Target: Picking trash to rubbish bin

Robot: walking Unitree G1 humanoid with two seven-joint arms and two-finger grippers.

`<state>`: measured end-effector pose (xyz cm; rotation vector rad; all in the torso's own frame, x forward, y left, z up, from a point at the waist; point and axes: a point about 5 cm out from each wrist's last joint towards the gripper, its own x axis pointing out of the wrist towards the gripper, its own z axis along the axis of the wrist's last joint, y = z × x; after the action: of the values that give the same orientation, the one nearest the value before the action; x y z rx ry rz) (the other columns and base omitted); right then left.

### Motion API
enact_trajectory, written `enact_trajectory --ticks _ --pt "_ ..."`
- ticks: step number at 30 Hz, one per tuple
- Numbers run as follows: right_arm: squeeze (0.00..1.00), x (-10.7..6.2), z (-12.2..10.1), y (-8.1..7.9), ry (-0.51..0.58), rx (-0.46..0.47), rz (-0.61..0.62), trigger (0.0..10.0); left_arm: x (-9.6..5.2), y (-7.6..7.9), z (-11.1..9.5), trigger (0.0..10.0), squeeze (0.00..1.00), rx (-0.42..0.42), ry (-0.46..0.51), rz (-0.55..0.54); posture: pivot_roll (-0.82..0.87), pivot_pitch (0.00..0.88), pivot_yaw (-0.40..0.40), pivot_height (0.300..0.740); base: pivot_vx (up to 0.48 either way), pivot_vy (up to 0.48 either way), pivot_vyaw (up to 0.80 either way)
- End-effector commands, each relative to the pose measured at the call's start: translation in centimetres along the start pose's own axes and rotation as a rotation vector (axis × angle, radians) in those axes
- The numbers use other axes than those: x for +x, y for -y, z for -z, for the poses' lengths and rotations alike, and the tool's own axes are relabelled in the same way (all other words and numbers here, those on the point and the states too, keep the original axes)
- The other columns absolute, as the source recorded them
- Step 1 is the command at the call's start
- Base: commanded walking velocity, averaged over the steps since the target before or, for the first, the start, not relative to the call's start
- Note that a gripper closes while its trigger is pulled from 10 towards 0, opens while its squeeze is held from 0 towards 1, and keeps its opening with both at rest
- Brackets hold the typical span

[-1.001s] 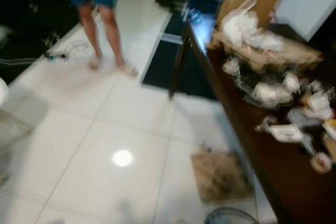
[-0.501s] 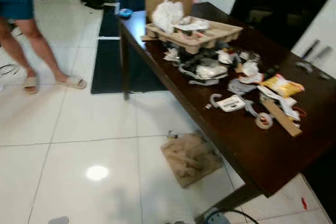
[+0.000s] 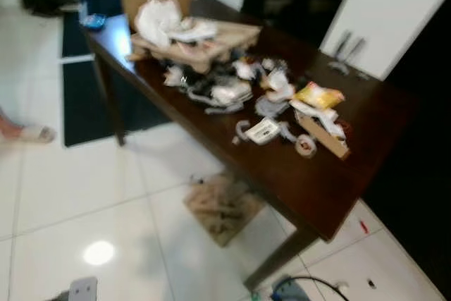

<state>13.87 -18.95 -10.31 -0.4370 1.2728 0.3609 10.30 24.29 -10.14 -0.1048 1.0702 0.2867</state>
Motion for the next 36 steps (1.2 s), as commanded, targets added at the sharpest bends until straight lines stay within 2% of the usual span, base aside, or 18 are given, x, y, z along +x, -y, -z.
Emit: enact_trajectory --ticks 1,26,30,36 --pt "0.00 0.0 1.0 -0.3 -0.030 0.004 -0.013 10.0 -0.1 0.3 1.0 10.0 0.00 0.002 -0.038 0.007 0.17 0.098 -0.062 0.740 0.000 0.000 -0.80" --pt "0.00 0.1 2.5 -1.8 -0.081 -0.021 -0.039 10.0 -0.1 0.6 1.1 10.0 0.00 0.001 -0.033 0.010 0.18 0.106 -0.062 0.740 0.000 0.000 -0.80" --pt "0.00 -0.1 3.8 -0.7 -0.104 -0.030 -0.029 10.0 -0.2 0.5 1.2 10.0 0.00 -0.004 -0.033 0.006 0.18 0.108 -0.067 0.740 0.000 0.000 -0.80" --pt "0.00 -0.2 4.1 -0.1 -0.111 -0.034 -0.022 10.0 -0.2 0.5 1.4 10.0 0.00 -0.006 -0.038 0.005 0.19 0.109 -0.069 0.740 0.000 0.000 -0.80"
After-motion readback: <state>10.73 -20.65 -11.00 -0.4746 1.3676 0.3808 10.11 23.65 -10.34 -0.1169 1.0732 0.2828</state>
